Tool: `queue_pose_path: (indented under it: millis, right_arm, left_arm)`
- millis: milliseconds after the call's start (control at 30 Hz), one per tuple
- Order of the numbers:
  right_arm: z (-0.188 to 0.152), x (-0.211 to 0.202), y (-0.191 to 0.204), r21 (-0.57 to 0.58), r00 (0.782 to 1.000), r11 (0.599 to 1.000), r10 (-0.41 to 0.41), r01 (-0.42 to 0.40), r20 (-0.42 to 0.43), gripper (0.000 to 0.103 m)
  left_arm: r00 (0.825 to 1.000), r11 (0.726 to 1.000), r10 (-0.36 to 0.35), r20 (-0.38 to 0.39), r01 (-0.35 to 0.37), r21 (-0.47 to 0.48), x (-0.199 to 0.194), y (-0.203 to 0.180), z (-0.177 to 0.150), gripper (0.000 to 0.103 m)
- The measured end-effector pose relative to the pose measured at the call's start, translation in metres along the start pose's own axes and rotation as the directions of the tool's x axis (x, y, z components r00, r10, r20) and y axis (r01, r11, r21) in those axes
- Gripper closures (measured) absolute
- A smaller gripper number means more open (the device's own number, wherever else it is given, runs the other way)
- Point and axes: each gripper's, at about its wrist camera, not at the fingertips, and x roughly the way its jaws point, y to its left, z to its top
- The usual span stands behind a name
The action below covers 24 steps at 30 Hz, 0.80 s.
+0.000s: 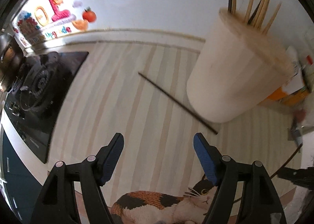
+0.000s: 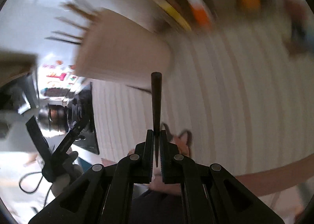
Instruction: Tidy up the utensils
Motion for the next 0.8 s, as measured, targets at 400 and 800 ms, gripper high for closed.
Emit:
queue_pose_path:
  millis: [400,800]
  right_arm:
    - [0.027,0.073,-0.052,0.012,0.915,0.915,-0.404,0.404,-0.007,0.097]
    - [-0.011,0.149,0.081,-0.554,0.892,0.700,-0.328,0.451,0.311,0.077]
  left_arm:
    - [0.992,0.994,-0.041,-0.122,0.027,-0.110,0.083,-0.040,-0.005,0.031]
    - [0.959,0.948,0.281,-0.042,-0.284,-0.144,0.073,0.077,-0.051,0.025]
